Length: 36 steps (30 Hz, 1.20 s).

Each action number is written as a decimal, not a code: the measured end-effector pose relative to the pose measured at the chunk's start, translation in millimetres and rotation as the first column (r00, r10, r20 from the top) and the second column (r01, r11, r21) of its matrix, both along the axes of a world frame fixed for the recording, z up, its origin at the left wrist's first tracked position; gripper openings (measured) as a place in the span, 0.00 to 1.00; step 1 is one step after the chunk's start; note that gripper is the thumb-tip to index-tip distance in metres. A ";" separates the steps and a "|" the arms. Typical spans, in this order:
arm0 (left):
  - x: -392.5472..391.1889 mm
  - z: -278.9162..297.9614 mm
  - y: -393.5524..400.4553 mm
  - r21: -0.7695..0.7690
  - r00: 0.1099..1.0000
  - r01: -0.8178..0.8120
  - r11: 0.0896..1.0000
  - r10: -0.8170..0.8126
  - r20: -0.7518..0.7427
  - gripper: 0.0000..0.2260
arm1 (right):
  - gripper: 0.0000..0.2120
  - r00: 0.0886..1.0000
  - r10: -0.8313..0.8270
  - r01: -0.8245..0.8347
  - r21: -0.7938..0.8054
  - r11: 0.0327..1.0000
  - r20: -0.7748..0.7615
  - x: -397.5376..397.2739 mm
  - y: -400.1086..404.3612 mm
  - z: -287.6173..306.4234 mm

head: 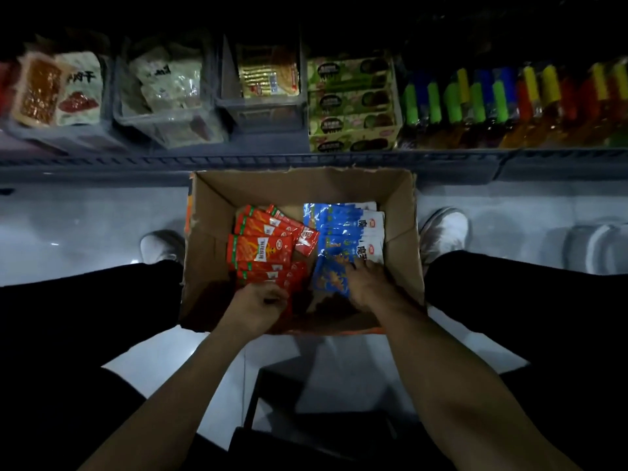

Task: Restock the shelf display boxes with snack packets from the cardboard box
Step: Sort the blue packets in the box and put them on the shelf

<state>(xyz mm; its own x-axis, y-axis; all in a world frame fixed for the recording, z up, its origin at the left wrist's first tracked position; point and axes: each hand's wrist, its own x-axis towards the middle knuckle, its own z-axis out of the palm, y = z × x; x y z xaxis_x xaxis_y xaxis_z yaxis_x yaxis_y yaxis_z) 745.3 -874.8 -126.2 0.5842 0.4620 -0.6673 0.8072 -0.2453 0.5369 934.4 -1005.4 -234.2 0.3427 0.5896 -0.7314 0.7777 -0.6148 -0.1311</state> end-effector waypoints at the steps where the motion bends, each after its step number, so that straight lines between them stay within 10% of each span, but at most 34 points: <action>1: -1.3 -3.5 0.0 -0.012 1.000 0.002 1.000 -0.002 -0.027 0.07 | 0.37 1.000 0.001 -0.001 -0.024 1.000 -0.008 -2.3 -2.5 -3.2; 9: 1.2 -17.1 0.9 -0.073 0.994 -0.071 0.995 0.064 -0.087 0.09 | 0.32 0.994 -0.023 0.016 -0.066 0.998 -0.104 -9.7 5.5 -3.3; 14: 6.4 -19.9 5.1 -0.060 0.994 -0.081 0.995 0.076 -0.078 0.08 | 0.11 0.973 -0.169 0.185 0.090 0.979 -0.155 1.9 -0.9 14.4; 20: 40.0 -26.5 12.3 -0.190 0.951 -0.284 0.940 0.301 0.072 0.23 | 0.13 0.705 -0.429 0.596 0.143 0.790 -0.565 19.3 7.2 46.7; 23: 45.4 -30.1 10.8 -0.122 0.953 -0.252 0.960 0.268 0.140 0.10 | 0.12 0.609 -0.426 0.653 0.117 0.749 -0.670 21.6 16.7 55.8; 29: 23.7 -32.1 17.3 0.049 0.875 -0.479 0.877 0.472 0.112 0.09 | 0.28 0.974 -0.211 0.224 0.198 0.954 -0.087 23.2 20.8 21.4; 36: -1.6 -34.6 21.2 -0.009 0.786 -0.618 0.786 0.618 0.029 0.08 | 0.20 0.934 0.120 -0.145 0.049 0.988 0.337 6.5 0.8 -16.9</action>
